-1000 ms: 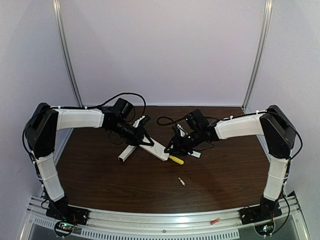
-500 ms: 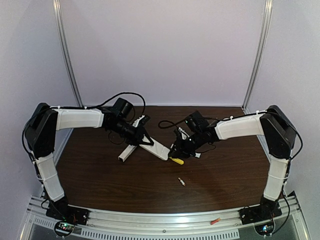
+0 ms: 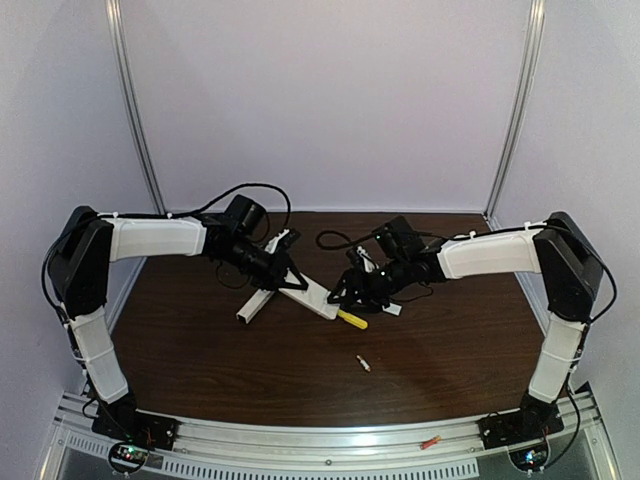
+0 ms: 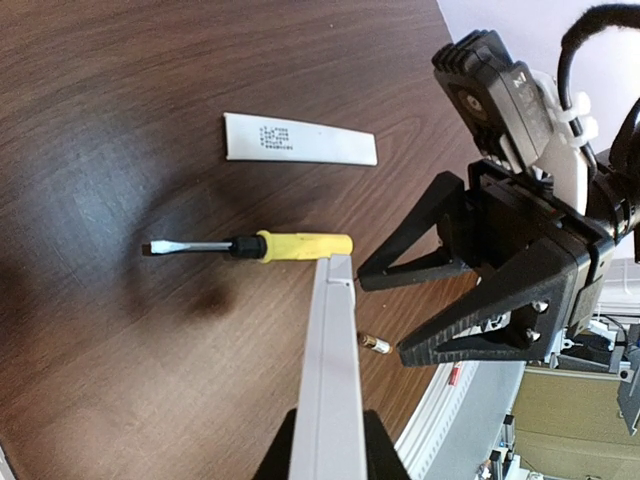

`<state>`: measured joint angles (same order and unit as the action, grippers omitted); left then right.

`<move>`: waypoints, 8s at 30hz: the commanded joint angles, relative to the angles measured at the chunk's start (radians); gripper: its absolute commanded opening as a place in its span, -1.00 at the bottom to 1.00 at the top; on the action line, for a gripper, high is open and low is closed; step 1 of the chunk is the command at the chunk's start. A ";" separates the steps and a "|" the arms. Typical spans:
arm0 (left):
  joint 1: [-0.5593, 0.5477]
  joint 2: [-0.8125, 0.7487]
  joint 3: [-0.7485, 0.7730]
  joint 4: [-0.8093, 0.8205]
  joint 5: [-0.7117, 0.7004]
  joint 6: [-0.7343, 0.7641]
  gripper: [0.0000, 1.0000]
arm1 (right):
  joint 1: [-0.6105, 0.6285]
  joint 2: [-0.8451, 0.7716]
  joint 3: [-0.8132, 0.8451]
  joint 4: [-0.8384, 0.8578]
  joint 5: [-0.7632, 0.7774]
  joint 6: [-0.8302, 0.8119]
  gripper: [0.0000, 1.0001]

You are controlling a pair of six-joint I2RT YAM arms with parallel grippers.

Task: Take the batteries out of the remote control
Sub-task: Remove the battery cover from the remote control, then place the remote control without the battery cover at the center of the board, then pick up the screwdriver from the center of the board.

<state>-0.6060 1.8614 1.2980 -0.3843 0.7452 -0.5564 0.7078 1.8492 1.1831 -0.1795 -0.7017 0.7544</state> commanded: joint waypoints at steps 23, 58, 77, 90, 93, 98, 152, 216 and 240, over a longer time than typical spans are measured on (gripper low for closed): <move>-0.003 -0.081 -0.032 0.128 0.073 -0.061 -1.00 | 0.007 0.066 -0.020 0.056 0.018 0.028 -0.13; -0.010 -0.110 -0.067 -0.033 -0.209 -0.012 -1.00 | 0.016 0.006 0.069 -0.186 0.121 0.009 -0.81; -0.010 -0.139 -0.076 -0.090 -0.257 0.008 -1.00 | 0.016 0.058 0.078 -0.251 0.151 -0.048 -0.80; -0.009 -0.203 -0.186 -0.080 -0.153 0.034 -1.00 | 0.013 -0.016 0.111 -0.349 0.199 -0.103 -0.54; -0.010 -0.216 -0.211 -0.064 -0.140 0.024 -1.00 | 0.013 -0.035 0.114 -0.371 0.211 -0.108 -0.50; -0.010 -0.225 -0.239 -0.057 -0.127 0.021 -1.00 | 0.012 -0.071 0.114 -0.415 0.238 -0.120 -0.42; -0.109 -0.165 -0.494 0.170 -0.094 -0.308 -0.40 | 0.007 -0.371 -0.119 -0.533 0.318 -0.215 0.71; -0.118 -0.509 -0.310 -0.126 -0.533 0.183 0.83 | 0.057 -0.212 0.045 -0.326 0.460 -0.765 0.74; -0.017 -0.599 -0.361 -0.085 -0.455 0.167 0.81 | 0.065 -0.005 0.165 -0.311 0.479 -0.905 0.71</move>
<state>-0.6308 1.2842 0.9535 -0.5034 0.2844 -0.3866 0.7677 1.8275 1.3182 -0.5022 -0.2379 -0.1329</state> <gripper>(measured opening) 0.906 0.859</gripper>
